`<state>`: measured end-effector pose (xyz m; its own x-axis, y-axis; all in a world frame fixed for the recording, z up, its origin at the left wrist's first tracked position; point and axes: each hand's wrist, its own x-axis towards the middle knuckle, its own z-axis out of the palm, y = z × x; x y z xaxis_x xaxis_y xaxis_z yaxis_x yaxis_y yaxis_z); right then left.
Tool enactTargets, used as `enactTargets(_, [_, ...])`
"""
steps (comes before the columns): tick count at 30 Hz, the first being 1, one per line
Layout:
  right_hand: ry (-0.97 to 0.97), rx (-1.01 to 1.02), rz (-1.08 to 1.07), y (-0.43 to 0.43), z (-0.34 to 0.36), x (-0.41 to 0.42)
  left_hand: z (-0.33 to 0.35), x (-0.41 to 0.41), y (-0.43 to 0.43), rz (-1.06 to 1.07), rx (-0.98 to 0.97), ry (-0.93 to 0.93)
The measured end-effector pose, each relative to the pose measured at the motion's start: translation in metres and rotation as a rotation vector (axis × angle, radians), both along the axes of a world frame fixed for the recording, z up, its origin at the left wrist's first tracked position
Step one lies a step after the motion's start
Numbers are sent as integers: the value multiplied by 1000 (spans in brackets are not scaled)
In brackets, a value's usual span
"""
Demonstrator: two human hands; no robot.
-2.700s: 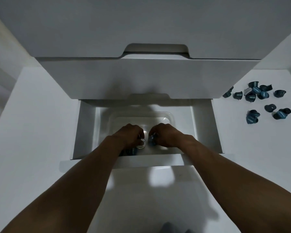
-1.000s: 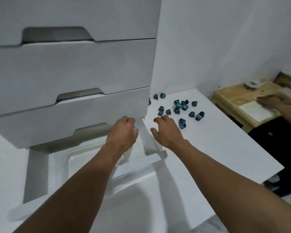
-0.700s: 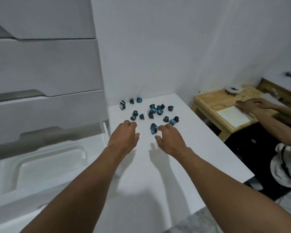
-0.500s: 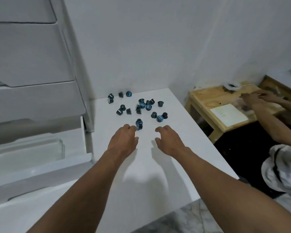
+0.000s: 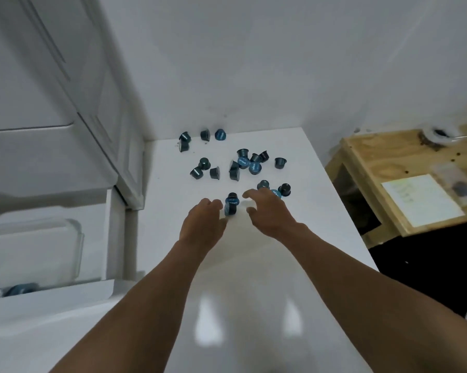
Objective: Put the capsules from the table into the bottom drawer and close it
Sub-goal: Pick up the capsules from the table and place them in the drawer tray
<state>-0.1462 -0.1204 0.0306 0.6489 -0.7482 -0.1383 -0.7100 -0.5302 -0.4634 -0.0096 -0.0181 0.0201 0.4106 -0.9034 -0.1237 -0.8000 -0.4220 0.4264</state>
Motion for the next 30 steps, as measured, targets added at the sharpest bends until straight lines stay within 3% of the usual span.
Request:
enactTargets(14, [92, 167, 166, -74, -65, 53, -61, 11, -61, 132, 84, 213])
enactTargets(30, [79, 206, 87, -69, -74, 56, -66, 49, -53, 175, 23, 250])
